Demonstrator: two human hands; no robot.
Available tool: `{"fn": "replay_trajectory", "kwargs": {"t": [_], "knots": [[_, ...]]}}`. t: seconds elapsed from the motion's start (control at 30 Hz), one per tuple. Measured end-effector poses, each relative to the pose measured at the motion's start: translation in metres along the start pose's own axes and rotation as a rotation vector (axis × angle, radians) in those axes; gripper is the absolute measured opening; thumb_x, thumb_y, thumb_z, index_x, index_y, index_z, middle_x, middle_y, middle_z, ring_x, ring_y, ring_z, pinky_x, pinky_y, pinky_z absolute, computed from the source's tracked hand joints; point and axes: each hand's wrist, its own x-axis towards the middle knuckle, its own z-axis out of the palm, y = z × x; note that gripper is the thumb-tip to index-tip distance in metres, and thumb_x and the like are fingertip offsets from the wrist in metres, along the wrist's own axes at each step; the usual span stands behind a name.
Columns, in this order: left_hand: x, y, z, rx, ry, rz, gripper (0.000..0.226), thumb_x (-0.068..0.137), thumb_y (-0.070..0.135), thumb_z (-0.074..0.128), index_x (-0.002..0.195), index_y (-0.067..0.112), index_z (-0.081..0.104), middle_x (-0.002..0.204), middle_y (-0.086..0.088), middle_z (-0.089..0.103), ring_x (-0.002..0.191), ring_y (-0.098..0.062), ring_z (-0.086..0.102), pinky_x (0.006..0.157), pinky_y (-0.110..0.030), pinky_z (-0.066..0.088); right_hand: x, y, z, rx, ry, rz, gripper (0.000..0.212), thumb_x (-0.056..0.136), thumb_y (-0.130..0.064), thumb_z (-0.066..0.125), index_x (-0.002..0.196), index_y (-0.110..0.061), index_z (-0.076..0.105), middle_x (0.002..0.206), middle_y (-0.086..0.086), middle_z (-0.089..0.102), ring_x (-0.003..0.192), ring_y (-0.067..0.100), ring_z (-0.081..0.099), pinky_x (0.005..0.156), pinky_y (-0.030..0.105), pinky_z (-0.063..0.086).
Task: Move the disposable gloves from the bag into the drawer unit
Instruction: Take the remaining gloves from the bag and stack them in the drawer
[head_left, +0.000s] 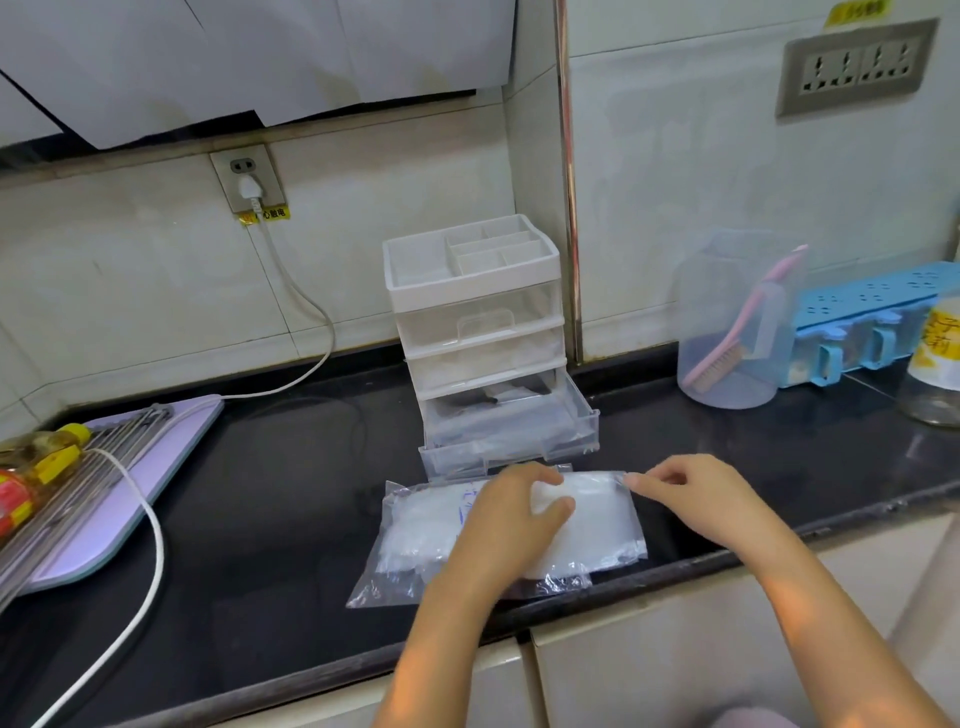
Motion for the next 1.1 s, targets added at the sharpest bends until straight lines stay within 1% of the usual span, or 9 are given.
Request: {"fn": "replay_trajectory", "kwargs": {"t": [0.07, 0.13, 0.23, 0.43, 0.53, 0.63, 0.8, 0.93, 1.1], "knots": [[-0.009, 0.000, 0.014, 0.004, -0.056, 0.009, 0.042, 0.092, 0.036, 0.057, 0.133, 0.028, 0.049, 0.141, 0.013, 0.045, 0.129, -0.004, 0.040, 0.100, -0.014, 0.028, -0.005, 0.003, 0.010, 0.050, 0.048, 0.008, 0.033, 0.085, -0.048, 0.064, 0.095, -0.017, 0.071, 0.091, -0.003, 0.067, 0.087, 0.012, 0.061, 0.073, 0.028, 0.047], [-0.015, 0.000, 0.027, 0.032, -0.109, 0.033, 0.052, 0.094, 0.037, 0.054, 0.143, 0.027, 0.039, 0.150, 0.011, 0.034, 0.137, -0.005, 0.030, 0.109, -0.017, 0.022, -0.005, 0.003, 0.020, 0.068, 0.084, -0.010, 0.029, 0.087, -0.046, 0.061, 0.094, -0.019, 0.071, 0.092, -0.003, 0.068, 0.090, 0.014, 0.061, 0.082, 0.033, 0.049], [-0.017, 0.001, 0.039, 0.086, -0.142, 0.048, 0.058, 0.096, 0.039, 0.050, 0.148, 0.026, 0.029, 0.157, 0.006, 0.021, 0.145, -0.008, 0.012, 0.117, -0.024, 0.009, -0.001, 0.000, 0.027, 0.118, 0.112, -0.002, 0.013, 0.088, -0.037, 0.064, 0.082, -0.026, 0.069, 0.085, -0.011, 0.068, 0.090, 0.015, 0.062, 0.088, 0.038, 0.049], [-0.015, -0.001, 0.049, 0.187, -0.191, 0.078, 0.058, 0.099, 0.045, 0.039, 0.151, 0.025, 0.022, 0.161, -0.001, 0.004, 0.148, -0.015, -0.006, 0.118, -0.032, -0.006, -0.003, -0.001, 0.029, 0.320, 0.157, -0.025, 0.017, 0.088, -0.014, 0.063, 0.077, -0.025, 0.070, 0.084, -0.008, 0.070, 0.086, 0.011, 0.064, 0.074, 0.023, 0.047], [-0.014, -0.003, 0.053, 0.231, -0.200, 0.063, 0.062, 0.099, 0.050, 0.035, 0.153, 0.023, 0.018, 0.161, -0.002, 0.000, 0.148, -0.017, -0.009, 0.118, -0.033, -0.007, -0.004, -0.001, 0.026, 0.313, 0.136, -0.008, 0.015, 0.092, -0.014, 0.058, 0.084, -0.020, 0.069, 0.092, -0.001, 0.069, 0.091, 0.017, 0.062, 0.081, 0.028, 0.047], [-0.014, -0.004, 0.055, 0.229, -0.179, 0.050, 0.067, 0.098, 0.053, 0.034, 0.153, 0.021, 0.013, 0.161, -0.001, -0.003, 0.147, -0.016, -0.010, 0.117, -0.031, -0.008, -0.003, 0.000, 0.025, 0.234, 0.184, 0.014, 0.014, 0.095, -0.018, 0.054, 0.095, -0.013, 0.067, 0.100, 0.004, 0.067, 0.092, 0.018, 0.058, 0.080, 0.028, 0.044], [-0.015, -0.004, 0.055, 0.229, -0.171, 0.056, 0.062, 0.101, 0.047, 0.030, 0.154, 0.020, 0.010, 0.161, -0.001, -0.003, 0.147, -0.015, -0.010, 0.116, -0.028, -0.008, 0.002, -0.006, 0.033, -0.017, 0.168, 0.048, 0.037, 0.091, -0.040, 0.058, 0.117, -0.014, 0.064, 0.117, 0.009, 0.057, 0.111, 0.026, 0.052, 0.096, 0.040, 0.045], [-0.016, -0.005, 0.056, 0.220, -0.153, 0.068, 0.055, 0.104, 0.038, 0.025, 0.153, 0.019, 0.010, 0.161, 0.000, -0.002, 0.147, -0.013, -0.009, 0.115, -0.024, -0.009, 0.007, -0.008, 0.030, 0.082, 0.098, 0.041, 0.012, 0.089, -0.032, 0.064, 0.080, -0.026, 0.068, 0.096, -0.001, 0.069, 0.099, 0.023, 0.060, 0.093, 0.042, 0.048], [-0.018, -0.006, 0.058, 0.245, -0.139, 0.086, 0.053, 0.104, 0.039, 0.024, 0.153, 0.024, 0.010, 0.161, 0.002, -0.002, 0.147, -0.012, -0.009, 0.115, -0.024, -0.009, 0.004, -0.004, 0.023, 0.279, 0.051, 0.025, 0.011, 0.090, -0.020, 0.063, 0.090, -0.015, 0.072, 0.092, 0.000, 0.069, 0.092, 0.016, 0.061, 0.082, 0.030, 0.047]]}}
